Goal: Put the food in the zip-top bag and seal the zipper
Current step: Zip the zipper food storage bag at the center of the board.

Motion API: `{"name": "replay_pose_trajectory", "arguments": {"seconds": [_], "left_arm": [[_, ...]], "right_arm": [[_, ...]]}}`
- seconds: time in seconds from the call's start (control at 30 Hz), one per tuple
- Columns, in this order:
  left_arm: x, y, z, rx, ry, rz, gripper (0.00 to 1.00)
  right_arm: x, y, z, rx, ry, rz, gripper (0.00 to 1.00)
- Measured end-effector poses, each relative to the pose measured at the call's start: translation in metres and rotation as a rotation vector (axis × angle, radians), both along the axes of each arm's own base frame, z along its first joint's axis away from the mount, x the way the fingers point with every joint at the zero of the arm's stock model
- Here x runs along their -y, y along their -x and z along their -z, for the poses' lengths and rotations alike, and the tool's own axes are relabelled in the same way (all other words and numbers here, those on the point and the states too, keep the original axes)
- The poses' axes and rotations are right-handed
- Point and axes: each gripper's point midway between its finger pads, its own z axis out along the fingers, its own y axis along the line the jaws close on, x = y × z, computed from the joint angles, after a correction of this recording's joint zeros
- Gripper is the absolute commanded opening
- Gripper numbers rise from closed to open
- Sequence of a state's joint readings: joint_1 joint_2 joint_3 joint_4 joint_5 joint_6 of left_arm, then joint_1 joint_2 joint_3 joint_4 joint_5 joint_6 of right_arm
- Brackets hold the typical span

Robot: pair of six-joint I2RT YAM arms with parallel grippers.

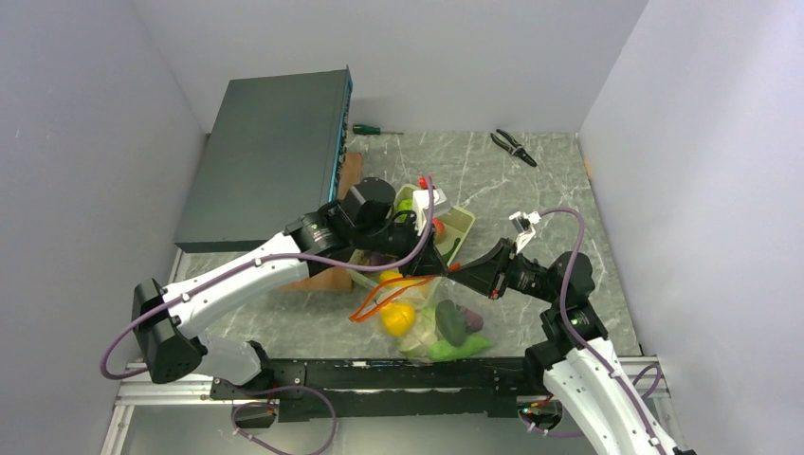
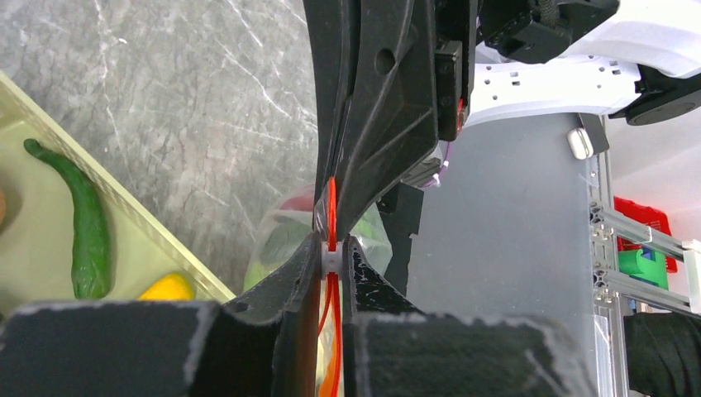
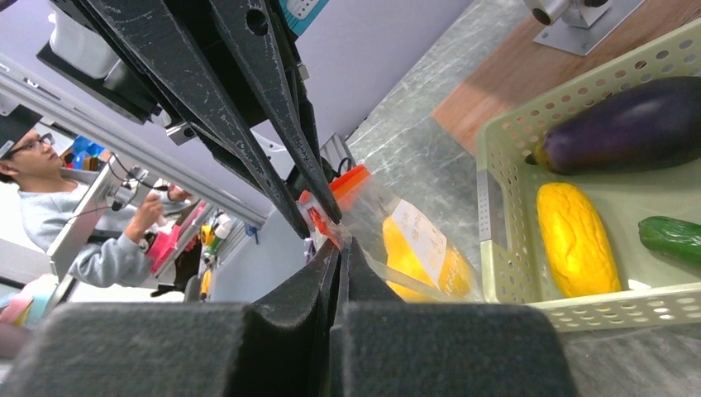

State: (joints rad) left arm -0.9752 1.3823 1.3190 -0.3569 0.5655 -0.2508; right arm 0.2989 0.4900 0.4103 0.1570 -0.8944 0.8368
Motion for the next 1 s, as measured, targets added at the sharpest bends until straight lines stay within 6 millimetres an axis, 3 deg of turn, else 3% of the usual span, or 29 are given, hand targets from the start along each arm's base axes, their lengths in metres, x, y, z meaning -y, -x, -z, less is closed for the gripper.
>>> {"name": "replay_pose_trajectory", "arguments": {"seconds": [0.4, 0.7, 1.0], "left_arm": [[-0.021, 0.007, 0.006, 0.005, -0.024, -0.039, 0.03], [-0.024, 0.007, 0.008, -0.002, -0.033, -0.043, 0.03], [-0.027, 0.001, 0.011, 0.007, -0.047, -0.077, 0.03]], "right_arm": [[0.001, -0.003, 0.001, -0.008, 0.002, 0.030, 0.00], [0.003, -0.009, 0.001, -0.034, 0.014, 0.066, 0.00], [0.017, -0.035, -0.002, -0.155, 0.092, 0.253, 0.00]]}}
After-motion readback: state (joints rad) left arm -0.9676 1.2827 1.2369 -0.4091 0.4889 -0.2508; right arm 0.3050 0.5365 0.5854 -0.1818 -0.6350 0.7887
